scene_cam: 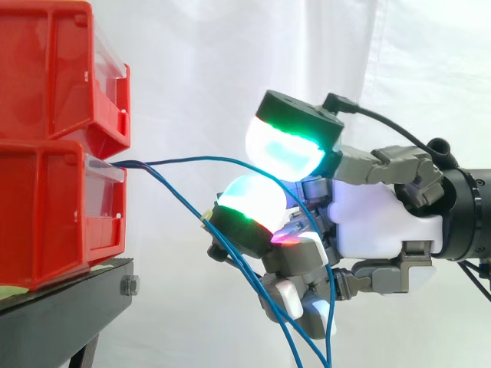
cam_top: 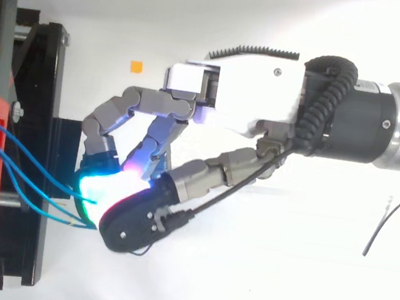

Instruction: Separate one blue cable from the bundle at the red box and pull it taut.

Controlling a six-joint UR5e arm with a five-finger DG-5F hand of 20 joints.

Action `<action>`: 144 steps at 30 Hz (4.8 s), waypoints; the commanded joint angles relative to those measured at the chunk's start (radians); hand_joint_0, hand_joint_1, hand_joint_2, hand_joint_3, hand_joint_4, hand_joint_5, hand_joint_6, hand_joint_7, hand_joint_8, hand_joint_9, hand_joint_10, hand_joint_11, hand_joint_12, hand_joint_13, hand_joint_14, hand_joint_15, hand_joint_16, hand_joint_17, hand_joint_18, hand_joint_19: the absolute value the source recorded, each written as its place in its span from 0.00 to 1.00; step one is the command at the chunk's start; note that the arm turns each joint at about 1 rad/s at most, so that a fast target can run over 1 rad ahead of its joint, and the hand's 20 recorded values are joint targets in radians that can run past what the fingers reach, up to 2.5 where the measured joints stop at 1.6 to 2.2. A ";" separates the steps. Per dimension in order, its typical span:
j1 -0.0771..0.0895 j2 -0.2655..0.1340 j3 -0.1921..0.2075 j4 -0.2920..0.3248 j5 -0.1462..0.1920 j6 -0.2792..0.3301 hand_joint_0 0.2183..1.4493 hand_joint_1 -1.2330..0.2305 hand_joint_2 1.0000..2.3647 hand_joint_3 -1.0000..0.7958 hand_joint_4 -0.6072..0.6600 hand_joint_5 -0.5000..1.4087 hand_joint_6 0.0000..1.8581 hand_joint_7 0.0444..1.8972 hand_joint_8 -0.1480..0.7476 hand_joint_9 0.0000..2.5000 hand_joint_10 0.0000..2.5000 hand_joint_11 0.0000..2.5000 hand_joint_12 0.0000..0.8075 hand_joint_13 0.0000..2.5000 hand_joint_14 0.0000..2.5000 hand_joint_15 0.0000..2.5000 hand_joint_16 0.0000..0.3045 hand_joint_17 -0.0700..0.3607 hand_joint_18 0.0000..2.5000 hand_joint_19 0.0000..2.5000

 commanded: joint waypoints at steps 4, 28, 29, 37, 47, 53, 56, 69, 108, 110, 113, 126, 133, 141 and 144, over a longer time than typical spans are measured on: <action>-0.002 0.000 0.000 0.000 -0.002 -0.001 0.30 0.50 0.01 0.33 0.61 0.19 0.47 0.67 0.53 0.42 0.01 0.47 0.45 0.37 0.01 0.32 0.14 0.39 0.34 0.39; 0.000 0.000 0.000 0.002 0.002 0.001 0.26 0.49 0.00 0.28 0.60 0.19 0.47 0.64 0.54 0.42 0.01 0.46 0.47 0.38 0.01 0.32 0.15 0.41 0.35 0.38; 0.000 0.000 0.000 0.002 0.002 0.002 0.25 0.49 0.00 0.28 0.60 0.19 0.47 0.64 0.54 0.41 0.01 0.46 0.48 0.38 0.01 0.32 0.15 0.40 0.35 0.38; 0.000 0.000 0.000 0.002 0.003 0.002 0.28 0.39 0.00 0.30 0.60 0.19 0.47 0.64 0.53 0.41 0.01 0.46 0.46 0.38 0.01 0.32 0.15 0.40 0.35 0.38; 0.000 0.000 0.000 0.002 0.000 0.002 0.30 0.33 0.02 0.47 0.54 0.19 0.48 0.66 0.52 0.42 0.01 0.47 0.45 0.38 0.01 0.32 0.14 0.39 0.36 0.38; 0.000 0.000 0.000 0.002 0.000 0.002 0.30 0.33 0.02 0.50 0.48 0.19 0.48 0.66 0.53 0.42 0.00 0.47 0.46 0.38 0.01 0.31 0.15 0.40 0.37 0.37; 0.000 0.000 -0.002 0.002 0.000 0.002 0.30 0.32 0.02 0.52 0.47 0.19 0.48 0.66 0.53 0.42 0.00 0.47 0.47 0.38 0.01 0.31 0.16 0.41 0.37 0.37; -0.003 0.026 -0.061 0.012 -0.005 0.010 0.30 0.33 0.01 0.52 0.48 0.20 0.48 0.65 0.55 0.42 0.00 0.48 0.47 0.38 0.01 0.31 0.16 0.42 0.37 0.34; 0.011 0.152 -0.295 0.103 0.080 0.098 0.31 0.35 0.02 0.50 0.49 0.19 0.49 0.61 0.48 0.37 0.43 0.54 0.38 0.37 0.01 0.38 0.11 0.34 0.31 0.28; 0.017 0.152 -0.295 0.098 0.081 0.096 0.31 0.35 0.02 0.50 0.48 0.19 0.49 0.62 0.49 0.37 0.42 0.54 0.38 0.37 0.01 0.38 0.11 0.34 0.31 0.28; 0.021 0.152 -0.295 0.091 0.081 0.093 0.31 0.35 0.02 0.50 0.48 0.19 0.49 0.62 0.48 0.37 0.41 0.54 0.38 0.37 0.01 0.38 0.11 0.34 0.31 0.28; 0.043 0.152 -0.295 0.094 0.078 0.088 0.31 0.35 0.02 0.50 0.49 0.19 0.49 0.61 0.48 0.37 0.41 0.54 0.38 0.37 0.01 0.38 0.11 0.34 0.31 0.28; 0.044 0.152 -0.295 0.094 0.075 0.088 0.32 0.35 0.02 0.50 0.49 0.19 0.49 0.62 0.48 0.37 0.41 0.54 0.38 0.37 0.01 0.37 0.11 0.34 0.31 0.28; 0.043 0.152 -0.295 0.091 0.080 0.088 0.32 0.35 0.02 0.50 0.49 0.19 0.48 0.62 0.48 0.37 0.41 0.54 0.39 0.38 0.01 0.38 0.12 0.35 0.32 0.29; 0.044 0.152 -0.295 0.091 0.080 0.088 0.32 0.35 0.02 0.50 0.49 0.19 0.48 0.62 0.48 0.37 0.42 0.55 0.38 0.38 0.01 0.38 0.11 0.34 0.32 0.28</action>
